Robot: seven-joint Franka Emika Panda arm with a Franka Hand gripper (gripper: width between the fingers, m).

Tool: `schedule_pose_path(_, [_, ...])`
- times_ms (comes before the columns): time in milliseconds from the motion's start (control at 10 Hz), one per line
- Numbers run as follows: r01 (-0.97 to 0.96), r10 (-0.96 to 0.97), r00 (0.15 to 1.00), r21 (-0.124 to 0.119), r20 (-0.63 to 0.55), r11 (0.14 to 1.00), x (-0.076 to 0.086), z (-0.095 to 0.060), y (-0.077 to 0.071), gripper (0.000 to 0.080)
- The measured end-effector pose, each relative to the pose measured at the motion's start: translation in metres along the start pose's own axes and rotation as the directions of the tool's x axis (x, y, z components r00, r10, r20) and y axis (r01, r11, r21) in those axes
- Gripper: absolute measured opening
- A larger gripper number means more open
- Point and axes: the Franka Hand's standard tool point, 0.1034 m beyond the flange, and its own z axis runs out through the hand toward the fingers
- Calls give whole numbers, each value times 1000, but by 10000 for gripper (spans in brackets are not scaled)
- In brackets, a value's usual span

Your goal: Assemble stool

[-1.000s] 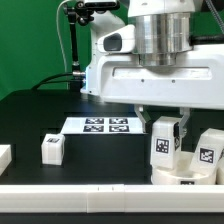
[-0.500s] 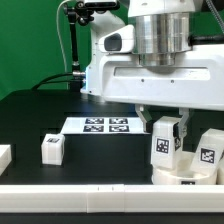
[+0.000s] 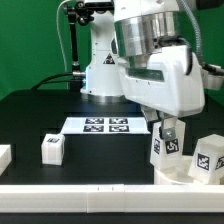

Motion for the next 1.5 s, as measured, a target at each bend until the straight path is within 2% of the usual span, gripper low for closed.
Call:
schedule_pose_path(400, [-388, 388, 921, 5, 23, 921, -6, 2, -2, 338])
schedule_pose_path(700, [-554, 554, 832, -1, 31, 833, -7, 1, -2, 338])
schedule_pose_path(800, [-570, 570, 821, -25, 31, 822, -7, 0, -1, 338])
schedule_pose_path(900, [-619, 620, 784, -21, 33, 785, -6, 1, -2, 338])
schedule_pose_path(1000, [-618, 618, 785, -22, 33, 786, -7, 1, -2, 338])
schedule_pose_path(1100, [-601, 601, 799, -24, 32, 799, -8, 1, -2, 519])
schedule_pose_path(1200, [-514, 516, 855, -57, 40, 856, -14, -4, -5, 608])
schedule_pose_path(1300, [-483, 486, 872, -67, 53, 873, -20, -11, -11, 608])
schedule_pose_path(1400, [-439, 442, 895, -59, 60, 897, -23, -15, -14, 642])
schedule_pose_path(1500, [-339, 342, 937, -55, 64, 939, -21, -12, -12, 648])
